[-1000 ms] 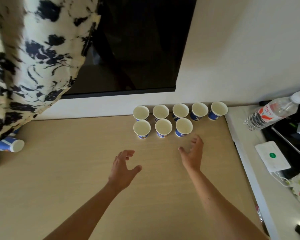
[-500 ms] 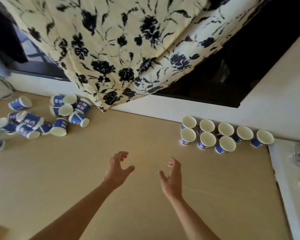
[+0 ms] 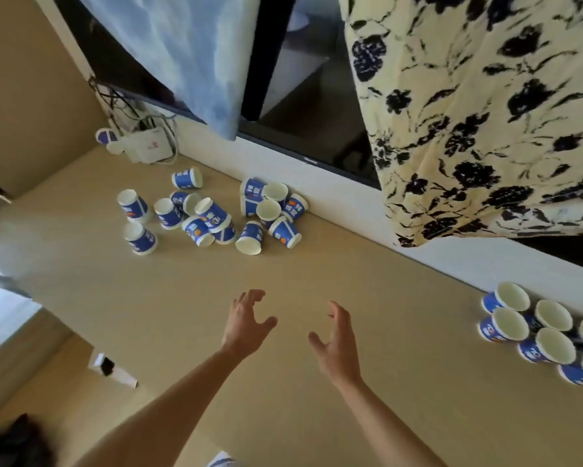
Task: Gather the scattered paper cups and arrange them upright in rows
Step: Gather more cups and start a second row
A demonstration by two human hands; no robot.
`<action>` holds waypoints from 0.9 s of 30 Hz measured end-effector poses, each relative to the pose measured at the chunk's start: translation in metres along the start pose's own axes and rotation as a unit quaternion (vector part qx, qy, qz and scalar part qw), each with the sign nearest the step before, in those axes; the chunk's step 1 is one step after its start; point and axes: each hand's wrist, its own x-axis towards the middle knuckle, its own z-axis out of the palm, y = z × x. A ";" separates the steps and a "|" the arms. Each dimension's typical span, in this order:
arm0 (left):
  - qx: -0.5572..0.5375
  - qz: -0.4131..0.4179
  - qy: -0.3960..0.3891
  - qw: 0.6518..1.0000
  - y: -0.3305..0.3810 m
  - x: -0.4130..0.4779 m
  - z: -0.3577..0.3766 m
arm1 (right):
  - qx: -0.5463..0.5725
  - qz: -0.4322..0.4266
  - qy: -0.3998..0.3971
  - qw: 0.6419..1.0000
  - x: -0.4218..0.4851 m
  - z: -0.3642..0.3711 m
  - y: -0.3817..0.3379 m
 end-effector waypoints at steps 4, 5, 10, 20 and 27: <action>-0.003 -0.008 0.011 1.000 -0.028 0.029 -0.028 | -0.027 0.007 -0.035 0.999 0.024 0.038 -0.026; -0.001 -0.009 0.010 1.000 -0.034 0.037 -0.033 | -0.037 0.010 -0.039 0.998 0.032 0.045 -0.031; 0.040 0.043 -0.011 0.998 -0.054 0.082 -0.049 | -0.086 0.035 -0.048 0.995 0.075 0.063 -0.049; 0.264 0.196 -0.108 0.938 -0.042 0.207 -0.058 | -0.199 0.026 -0.068 0.977 0.191 0.084 -0.095; 0.416 0.250 -0.186 0.855 -0.046 0.229 -0.053 | -0.293 0.045 -0.092 0.951 0.248 0.092 -0.092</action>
